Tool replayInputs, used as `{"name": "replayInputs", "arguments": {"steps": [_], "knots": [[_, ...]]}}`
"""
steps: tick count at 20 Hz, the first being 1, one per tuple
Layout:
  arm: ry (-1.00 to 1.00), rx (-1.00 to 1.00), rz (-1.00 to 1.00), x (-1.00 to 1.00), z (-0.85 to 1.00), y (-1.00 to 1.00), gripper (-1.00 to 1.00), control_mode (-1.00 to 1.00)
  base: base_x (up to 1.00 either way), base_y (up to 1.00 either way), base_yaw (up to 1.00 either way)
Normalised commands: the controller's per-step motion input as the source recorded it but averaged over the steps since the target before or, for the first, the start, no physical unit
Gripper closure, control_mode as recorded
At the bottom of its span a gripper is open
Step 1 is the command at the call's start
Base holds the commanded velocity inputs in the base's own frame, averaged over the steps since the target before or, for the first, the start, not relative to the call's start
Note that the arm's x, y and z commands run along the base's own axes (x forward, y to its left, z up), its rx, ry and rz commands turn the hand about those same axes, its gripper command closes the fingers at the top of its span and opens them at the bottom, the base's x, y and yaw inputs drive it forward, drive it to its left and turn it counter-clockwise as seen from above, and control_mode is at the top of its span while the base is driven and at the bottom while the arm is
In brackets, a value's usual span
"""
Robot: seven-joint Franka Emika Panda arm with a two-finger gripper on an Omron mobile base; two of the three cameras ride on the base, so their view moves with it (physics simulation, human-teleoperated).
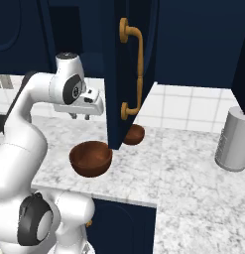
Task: Pick up the bowls on the counter and stack them on top of one another in the open cabinet. Place the smaller bowl on top of the larger bowl.
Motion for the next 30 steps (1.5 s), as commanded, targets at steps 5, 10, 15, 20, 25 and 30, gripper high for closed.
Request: {"name": "replayInputs", "arguments": {"steps": [5, 10, 15, 20, 25, 30], "knots": [[0.01, -0.06, 0.00, 0.11, -0.57, -0.32, -1.00, -1.00, 0.00, 0.00, 0.00], [0.12, -0.15, 0.14, 1.00, -0.84, -0.46, -1.00, -1.00, 0.00, 0.00, 0.00], [0.00, -0.01, 0.11, 0.95, -0.23, -0.44, -1.00, -1.00, 0.00, 0.00, 0.00], [0.09, 0.00, 0.09, 0.97, -0.74, -0.12, -1.00, -1.00, 0.00, 0.00, 0.00], [0.00, -0.06, 0.11, 0.66, -0.33, 0.00, -1.00, -1.00, 0.00, 0.00, 0.00], [0.00, -0.09, 0.09, 0.68, -0.56, 0.00, -1.00, -1.00, 0.00, 0.00, 0.00]]}}
